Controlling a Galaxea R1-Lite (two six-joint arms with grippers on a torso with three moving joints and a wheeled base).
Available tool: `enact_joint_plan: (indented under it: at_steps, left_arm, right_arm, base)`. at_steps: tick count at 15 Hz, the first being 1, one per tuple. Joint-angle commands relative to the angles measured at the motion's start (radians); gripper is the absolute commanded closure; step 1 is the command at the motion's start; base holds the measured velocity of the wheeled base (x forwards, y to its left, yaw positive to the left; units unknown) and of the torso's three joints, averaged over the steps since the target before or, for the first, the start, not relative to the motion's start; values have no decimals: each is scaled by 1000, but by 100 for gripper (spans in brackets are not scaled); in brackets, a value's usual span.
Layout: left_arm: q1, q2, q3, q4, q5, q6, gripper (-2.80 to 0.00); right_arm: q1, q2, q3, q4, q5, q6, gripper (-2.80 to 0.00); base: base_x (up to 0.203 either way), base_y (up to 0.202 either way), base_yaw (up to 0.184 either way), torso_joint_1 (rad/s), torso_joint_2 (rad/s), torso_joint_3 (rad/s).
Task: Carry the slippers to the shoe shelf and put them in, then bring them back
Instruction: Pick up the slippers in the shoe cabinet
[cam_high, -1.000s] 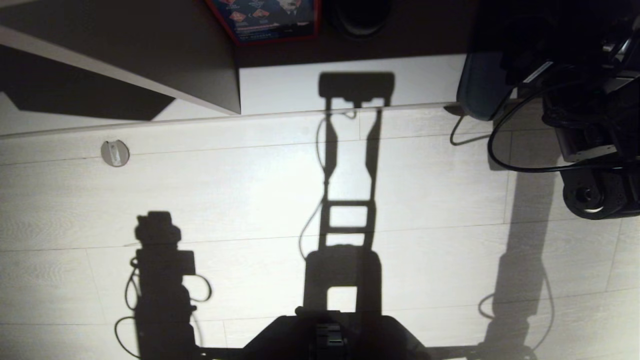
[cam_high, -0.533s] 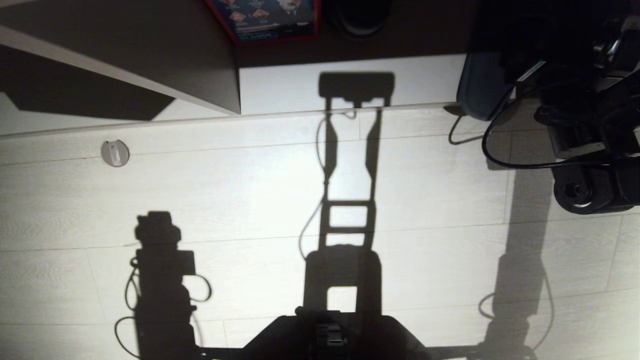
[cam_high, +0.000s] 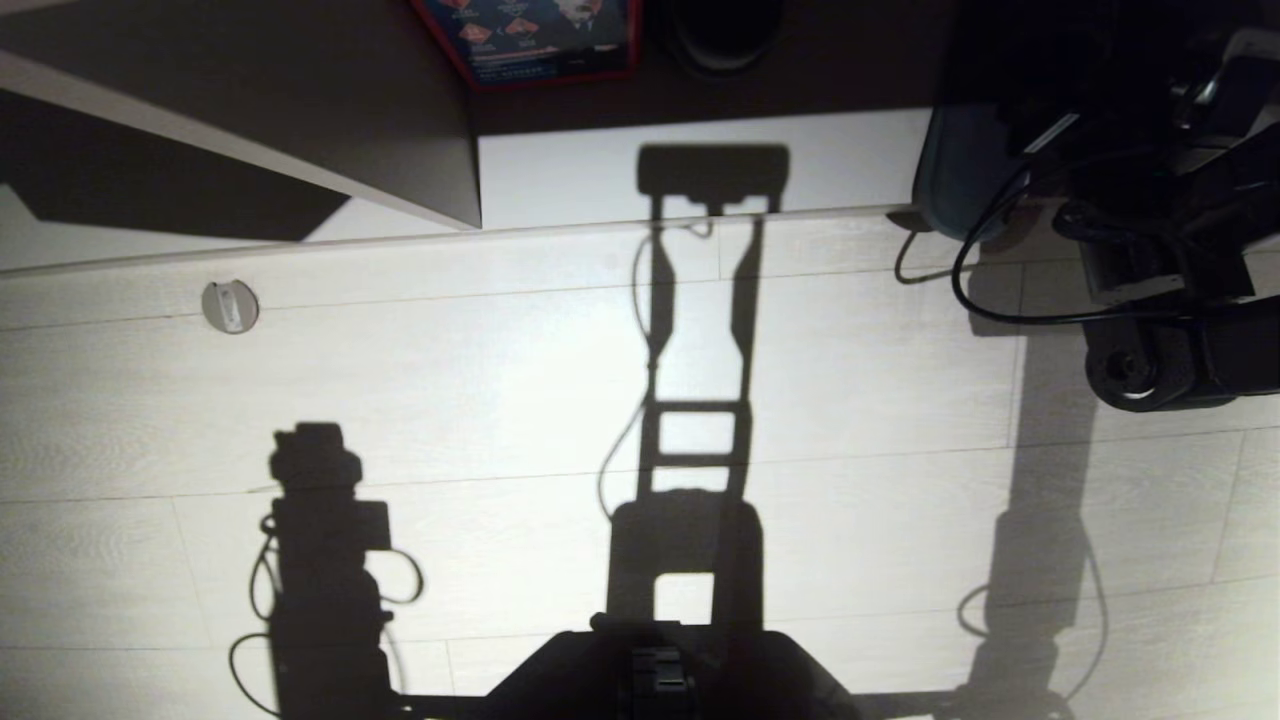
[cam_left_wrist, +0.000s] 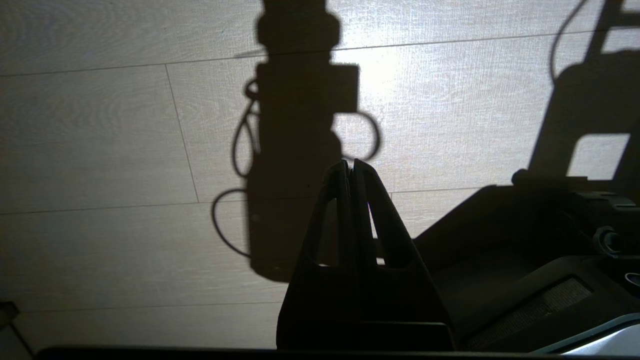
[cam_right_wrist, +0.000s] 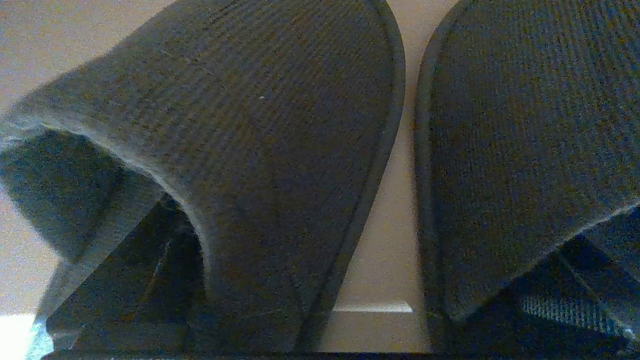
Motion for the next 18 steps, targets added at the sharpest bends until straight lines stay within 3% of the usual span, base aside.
enact_joint_plan:
  at_steps: [1,16,17,18]
  left_arm:
    - [0,0,0,-1,1,-1,0]
    - [0,0,0,-1,1,-1,0]
    - [0,0,0,-1,1,-1,0]
    - [0,1,0,-1,1,-1,0]
  right_arm:
    - [0,29,-31,-7,-1,-1,-280]
    - [0,67,-104,-5,-2,-7,-280]
    - [0,66,-101,-5,-2,-7,0]
    - [0,65,-101,-5,-1,-7,0]
  base:
    - [0,0,0,0,0,0]
    - [0,0,0,0,0,0]
    - [0,0,0,0,0,0]
    - [0,0,0,0,0,0]
